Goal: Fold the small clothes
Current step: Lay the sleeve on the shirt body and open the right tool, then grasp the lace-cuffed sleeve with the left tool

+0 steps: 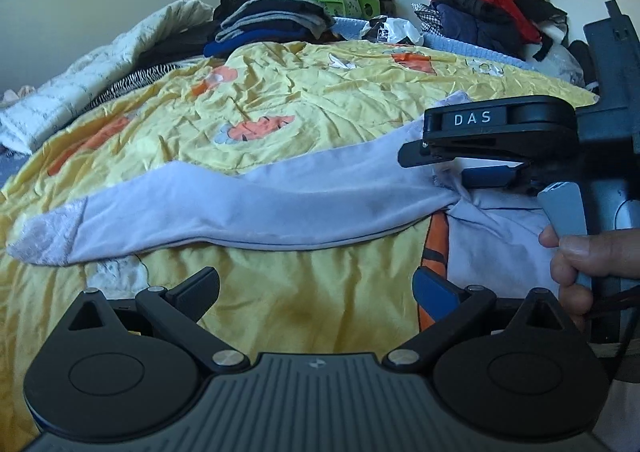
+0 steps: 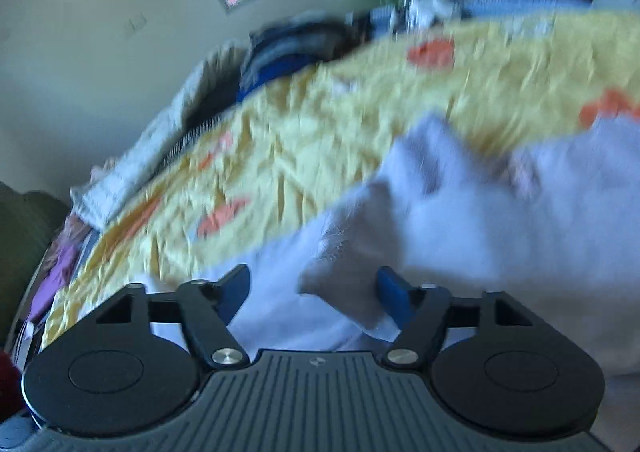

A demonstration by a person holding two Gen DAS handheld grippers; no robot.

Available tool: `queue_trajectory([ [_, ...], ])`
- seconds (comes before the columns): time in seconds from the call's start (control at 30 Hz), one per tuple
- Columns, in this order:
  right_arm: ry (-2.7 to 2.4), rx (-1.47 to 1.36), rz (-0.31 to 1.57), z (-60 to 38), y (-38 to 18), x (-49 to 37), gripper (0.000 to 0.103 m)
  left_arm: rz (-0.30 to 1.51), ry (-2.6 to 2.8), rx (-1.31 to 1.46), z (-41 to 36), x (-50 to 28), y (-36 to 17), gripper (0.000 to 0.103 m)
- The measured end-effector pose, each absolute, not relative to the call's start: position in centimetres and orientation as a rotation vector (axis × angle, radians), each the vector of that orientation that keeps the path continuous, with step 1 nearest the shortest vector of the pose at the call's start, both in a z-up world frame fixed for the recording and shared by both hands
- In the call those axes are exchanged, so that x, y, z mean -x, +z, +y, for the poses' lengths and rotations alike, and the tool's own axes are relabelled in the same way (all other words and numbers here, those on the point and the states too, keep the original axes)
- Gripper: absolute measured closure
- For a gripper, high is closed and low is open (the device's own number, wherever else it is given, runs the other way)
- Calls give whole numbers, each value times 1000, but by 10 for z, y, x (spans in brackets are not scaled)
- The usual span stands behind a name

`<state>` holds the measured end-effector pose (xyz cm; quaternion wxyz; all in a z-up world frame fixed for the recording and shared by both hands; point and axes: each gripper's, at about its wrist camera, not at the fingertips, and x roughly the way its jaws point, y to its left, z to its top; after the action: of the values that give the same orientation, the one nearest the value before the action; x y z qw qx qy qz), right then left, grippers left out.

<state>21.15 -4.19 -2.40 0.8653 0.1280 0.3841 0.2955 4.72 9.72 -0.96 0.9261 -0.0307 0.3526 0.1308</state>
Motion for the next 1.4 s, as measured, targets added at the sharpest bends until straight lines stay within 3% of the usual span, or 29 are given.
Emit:
queue_trajectory([
  [0.13, 627, -264, 740, -45, -10, -195, 28, 719, 302, 60, 104, -46, -9, 0],
  [0.3, 584, -142, 679, -51, 0, -167, 1, 727, 344, 81, 116, -49, -11, 0],
  [0.47, 469, 110, 758, -36, -21, -169, 3, 737, 376, 83, 124, -50, -13, 0],
  [0.87, 435, -4, 679, -75, -13, -140, 1, 752, 431, 165, 158, -49, -23, 0],
  [1.1, 421, -42, 654, -89, -11, -123, 1, 696, 373, 554, 223, -34, -31, 0],
  [1.4, 423, -62, 635, -90, -9, -111, 1, 380, 310, 972, 286, -20, -57, 0],
])
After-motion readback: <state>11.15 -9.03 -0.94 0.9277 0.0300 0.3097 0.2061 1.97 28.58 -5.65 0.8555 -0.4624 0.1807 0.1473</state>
